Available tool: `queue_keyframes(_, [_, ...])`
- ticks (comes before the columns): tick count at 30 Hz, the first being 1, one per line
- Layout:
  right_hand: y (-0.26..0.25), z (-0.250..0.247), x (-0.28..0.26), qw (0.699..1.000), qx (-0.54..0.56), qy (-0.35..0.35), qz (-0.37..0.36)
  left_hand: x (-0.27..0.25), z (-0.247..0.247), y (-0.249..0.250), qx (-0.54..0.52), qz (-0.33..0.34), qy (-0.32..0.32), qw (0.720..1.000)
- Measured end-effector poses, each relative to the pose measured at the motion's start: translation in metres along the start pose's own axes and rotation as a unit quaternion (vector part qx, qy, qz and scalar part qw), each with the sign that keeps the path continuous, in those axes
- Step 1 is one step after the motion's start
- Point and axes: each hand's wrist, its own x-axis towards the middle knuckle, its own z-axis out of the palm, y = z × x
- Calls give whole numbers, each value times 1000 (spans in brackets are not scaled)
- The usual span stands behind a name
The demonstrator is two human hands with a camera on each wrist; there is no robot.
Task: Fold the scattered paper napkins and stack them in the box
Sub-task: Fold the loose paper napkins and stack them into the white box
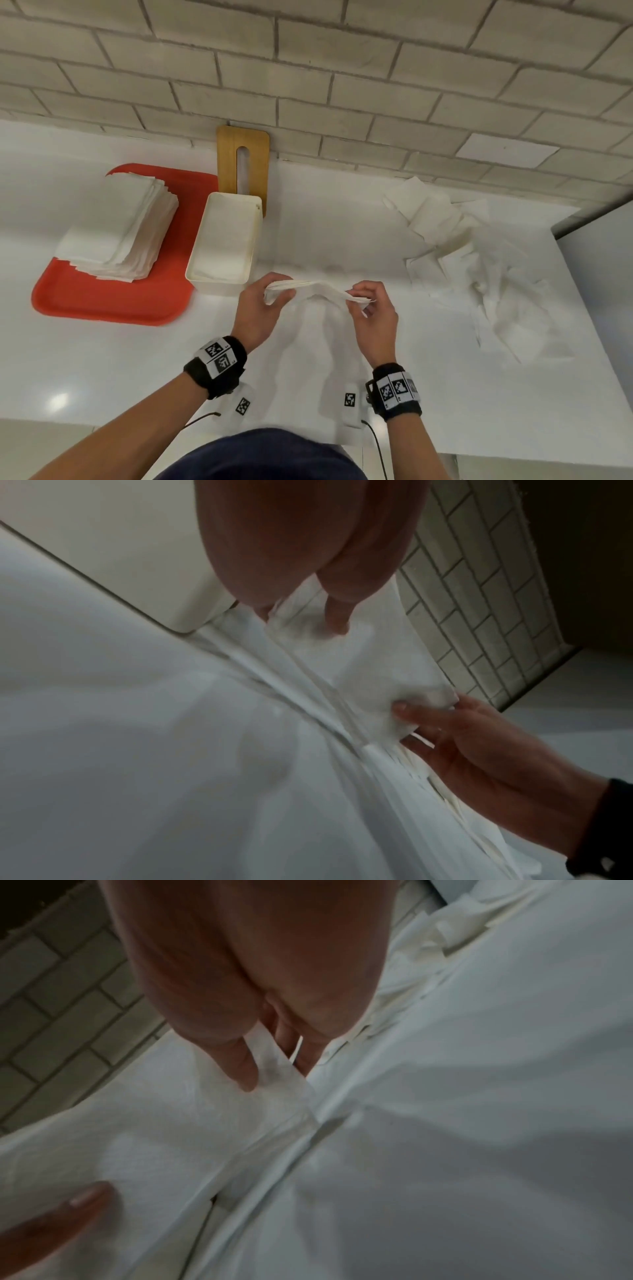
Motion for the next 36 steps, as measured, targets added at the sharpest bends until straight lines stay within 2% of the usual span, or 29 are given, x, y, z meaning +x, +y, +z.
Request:
queue_keyframes(3, [3,13,-13,1000,17,17,18,-12,0,-1,-7,38,-1,999])
queue_keyframes(6, [9,27,-18,999,-3,4,37,-14,4,-16,-3,13,-12,1000])
queue_keyframes(10, [5,35,-15,999,-26,23,3,-11,9,-22,-17,0,11,1000])
queue_keyframes(15, [7,38,-14,996,-82,-45,-8,-11,12,-28,-49,-38,-24,998])
queue_keyframes(20, [2,43,-18,997,-68,-12,-27,-17,5,-25,-25,32,22,999])
queue_keyframes(24, [-9,40,-26,994,-76,37,-72,-19,-9,-11,-31,65,38,997])
queue_keyframes(26, [-13,37,-30,992,-81,39,-91,-21,-15,-8,-18,91,29,995])
queue_keyframes(28, [-8,37,-32,988,-116,1,-100,-22,-17,-17,35,118,-9,992])
queue_keyframes(31, [3,42,-34,979,-177,-59,-87,-21,-17,-34,109,125,-67,984])
queue_keyframes(36, [-2,40,-37,973,-193,-5,-129,-22,-20,-28,117,170,-29,978])
